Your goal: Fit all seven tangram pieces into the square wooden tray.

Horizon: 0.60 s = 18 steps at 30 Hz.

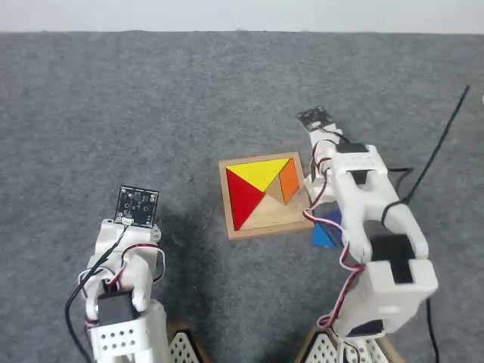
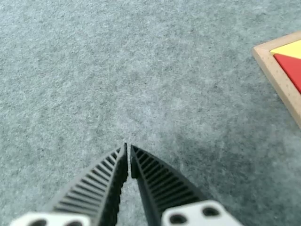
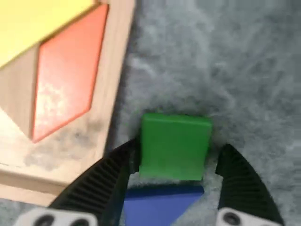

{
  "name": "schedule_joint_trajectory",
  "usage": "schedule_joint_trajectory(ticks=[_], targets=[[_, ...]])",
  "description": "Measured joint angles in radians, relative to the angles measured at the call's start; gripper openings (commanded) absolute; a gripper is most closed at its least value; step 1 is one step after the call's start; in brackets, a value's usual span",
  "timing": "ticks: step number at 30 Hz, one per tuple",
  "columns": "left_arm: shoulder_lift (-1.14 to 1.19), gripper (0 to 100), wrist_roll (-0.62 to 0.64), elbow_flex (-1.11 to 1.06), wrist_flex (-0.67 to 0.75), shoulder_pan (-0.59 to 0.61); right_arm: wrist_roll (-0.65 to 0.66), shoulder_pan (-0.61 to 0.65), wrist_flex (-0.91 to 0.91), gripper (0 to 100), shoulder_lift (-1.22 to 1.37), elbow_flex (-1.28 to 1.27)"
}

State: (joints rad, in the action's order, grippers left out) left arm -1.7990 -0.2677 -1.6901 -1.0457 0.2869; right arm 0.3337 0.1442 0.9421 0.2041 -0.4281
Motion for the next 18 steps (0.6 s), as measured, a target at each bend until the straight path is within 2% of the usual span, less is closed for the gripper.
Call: schedule_joint_trajectory(ticks=[4,10,18], targets=[[0.0,1,0.0,0.0,0.0,0.0,0.008,0.002,0.0,22.1,0.015,0.014],[0.0,1,0.0,0.0,0.0,0.0,0.008,-0.011,-0.003,1.6,0.015,0.021],[0.0,1,0.0,0.0,0.0,0.0,0.008,-0.015,-0.005,0.8,0.015,0.051]])
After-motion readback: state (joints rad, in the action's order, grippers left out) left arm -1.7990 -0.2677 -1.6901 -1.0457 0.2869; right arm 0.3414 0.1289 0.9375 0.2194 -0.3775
